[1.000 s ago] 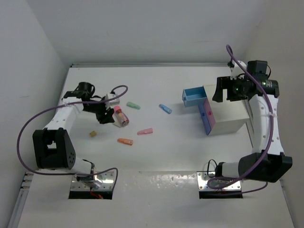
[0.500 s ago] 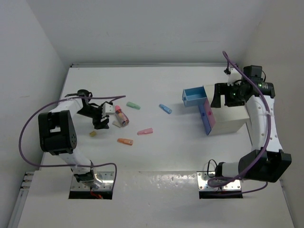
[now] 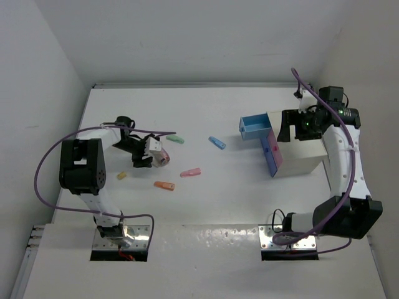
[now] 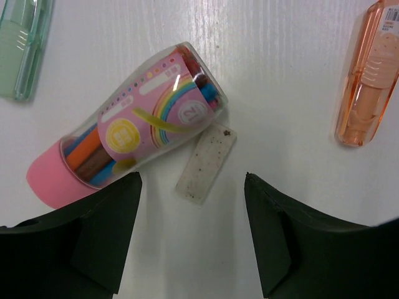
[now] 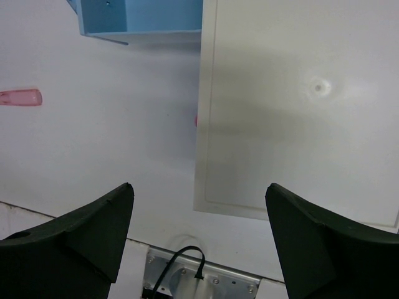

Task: Sort the stationery into containers
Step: Pick up the stationery from the center of the board.

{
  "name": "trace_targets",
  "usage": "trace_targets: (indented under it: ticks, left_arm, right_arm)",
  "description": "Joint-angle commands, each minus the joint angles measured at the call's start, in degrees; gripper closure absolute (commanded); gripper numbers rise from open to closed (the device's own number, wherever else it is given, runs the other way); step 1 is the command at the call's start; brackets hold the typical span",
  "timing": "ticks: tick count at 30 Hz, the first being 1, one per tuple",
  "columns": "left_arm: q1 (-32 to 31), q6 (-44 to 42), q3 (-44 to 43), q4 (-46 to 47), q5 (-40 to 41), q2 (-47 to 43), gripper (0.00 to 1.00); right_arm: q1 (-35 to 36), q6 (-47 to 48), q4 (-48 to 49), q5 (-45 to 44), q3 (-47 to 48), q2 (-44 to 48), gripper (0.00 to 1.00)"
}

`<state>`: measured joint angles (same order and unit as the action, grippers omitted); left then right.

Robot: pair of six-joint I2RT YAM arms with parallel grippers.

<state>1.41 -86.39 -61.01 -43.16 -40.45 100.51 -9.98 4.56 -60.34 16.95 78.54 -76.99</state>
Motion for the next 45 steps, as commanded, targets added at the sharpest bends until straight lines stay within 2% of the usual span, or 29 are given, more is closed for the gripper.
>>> trace_targets:
  ticks: [1,10,17,22,24,27,28,29,30,31,36,37,39,40,41,43,45]
  left_arm:
    - [-0.79,-2.03,-1.83,-0.35,-0.34,0.74,0.27]
    - [-4.48,-2.29,-5.26,-4.13,2.65,4.26,0.37]
    - [-5.81,-5.19,-1.57,-2.90,10.90,3.38,0.49]
    - [-4.66,-6.51,0.98,-1.41,14.07,1.88,0.50]
    - [-4.66,-6.34,1.95,-0.44,14.78,1.44,0.54]
    - [-4.66,-6.16,1.43,-2.01,14.26,0.66,0.67]
    - [-4.57,-5.90,1.08,-2.72,13.12,0.39,0.76]
    - [-4.57,-5.55,0.46,-4.90,12.07,-0.65,0.80]
    - [-4.66,-4.24,-1.46,-5.70,9.62,-1.19,0.93]
    - [-4.84,-2.83,-2.52,-7.28,8.29,-2.67,0.96]
    - [-8.52,7.62,-14.28,-15.11,-4.16,-6.11,1.00]
    - [-9.57,10.51,-18.92,-14.85,-5.94,-6.81,1.00]
    - [-13.00,21.04,-22.47,-12.23,-10.78,-7.52,1.00]
    - [-14.23,25.96,-23.96,-4.21,-11.14,-8.65,1.00]
    - [-17.37,40.28,-23.89,2.22,-10.54,-9.36,1.00]
    - [-22.73,55.37,-23.10,17.49,-4.84,-10.86,1.00]
    - [-25.92,60.26,-23.97,25.27,-1.13,-9.90,1.00]
  right_arm:
    - [0.22,0.54,0.22,-0.08,0.82,-0.53,0.16]
    - [0.31,0.63,-0.40,-0.16,1.96,-0.35,0.16]
    - [0.31,0.98,-1.01,-0.52,2.58,-0.26,0.16]
    - [0.31,0.89,-0.49,-0.60,1.88,-0.26,0.16]
    - [0.31,0.89,0.04,-0.87,1.18,-0.26,0.17]
    - [0.31,1.24,1.70,-2.71,-0.31,-0.61,0.18]
    - [0.31,1.16,2.32,-3.41,-0.76,-0.79,0.20]
    - [0.31,1.07,3.11,-4.89,-1.80,-0.88,0.21]
    - [0.31,0.55,4.34,-5.60,-2.34,-1.14,0.22]
    - [0.31,0.19,5.13,-6.48,-3.30,-1.23,0.25]
    - [0.31,-1.04,8.74,-7.46,-5.68,-1.49,0.31]
    - [0.31,-1.22,9.18,-7.54,-5.86,-1.76,0.33]
    - [0.31,-2.00,10.24,-7.98,-6.56,-2.20,0.41]
    - [0.31,-2.18,10.59,-8.07,-6.82,-2.63,0.44]
    - [0.22,-2.36,11.20,-8.25,-7.00,-2.81,0.49]
    - [0.31,-2.80,12.25,-9.30,-8.22,-2.81,0.53]
    - [0.31,-3.15,13.49,-10.27,-9.19,-2.81,0.55]
